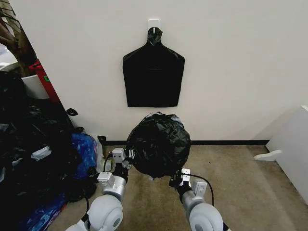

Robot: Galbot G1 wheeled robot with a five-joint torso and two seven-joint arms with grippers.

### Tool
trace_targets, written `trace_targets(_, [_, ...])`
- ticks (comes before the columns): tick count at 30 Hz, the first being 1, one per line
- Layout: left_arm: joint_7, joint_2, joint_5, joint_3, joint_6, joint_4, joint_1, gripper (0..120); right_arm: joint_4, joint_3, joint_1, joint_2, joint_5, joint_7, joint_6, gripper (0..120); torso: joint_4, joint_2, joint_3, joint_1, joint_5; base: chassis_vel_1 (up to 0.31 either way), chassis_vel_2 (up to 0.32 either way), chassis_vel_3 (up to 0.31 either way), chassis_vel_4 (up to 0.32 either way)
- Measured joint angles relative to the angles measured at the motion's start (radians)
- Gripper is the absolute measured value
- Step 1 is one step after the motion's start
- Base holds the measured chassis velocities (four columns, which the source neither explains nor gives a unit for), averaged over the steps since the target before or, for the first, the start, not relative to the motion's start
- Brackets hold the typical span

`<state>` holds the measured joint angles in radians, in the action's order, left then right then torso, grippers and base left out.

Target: Place the garbage bag over the trash bin.

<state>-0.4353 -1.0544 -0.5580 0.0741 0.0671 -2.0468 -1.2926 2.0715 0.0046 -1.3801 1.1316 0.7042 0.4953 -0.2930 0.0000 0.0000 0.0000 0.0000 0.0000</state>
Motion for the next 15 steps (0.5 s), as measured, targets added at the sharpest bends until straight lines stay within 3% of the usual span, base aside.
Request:
trace_targets(6, [-0.055, -0.004, -0.097, 0.010, -0.062, 0.030, 0.036, 1, 0.057, 0.025, -0.067, -0.041, -0.096, -0.047, -0.008, 36, -0.0002, 0.000, 0.000, 0.000, 0.0000, 0.000, 0.000, 0.000, 0.000])
trace_targets(8, [-0.066, -0.005, -0.112, 0.013, -0.071, 0.032, 0.038, 1, 0.063, 0.028, -0.078, -0.047, -0.104, -0.055, -0.008, 38, -0.0003, 0.000, 0.000, 0.000, 0.0000, 0.000, 0.000, 0.000, 0.000])
trace_targets(15, [-0.150, -0.018, -0.229, 0.027, -0.134, 0.031, 0.054, 1, 0.128, 0.057, -0.170, -0.071, -0.117, -0.118, -0.004, 68, -0.0001, 0.000, 0.000, 0.000, 0.0000, 0.000, 0.000, 0.000, 0.000])
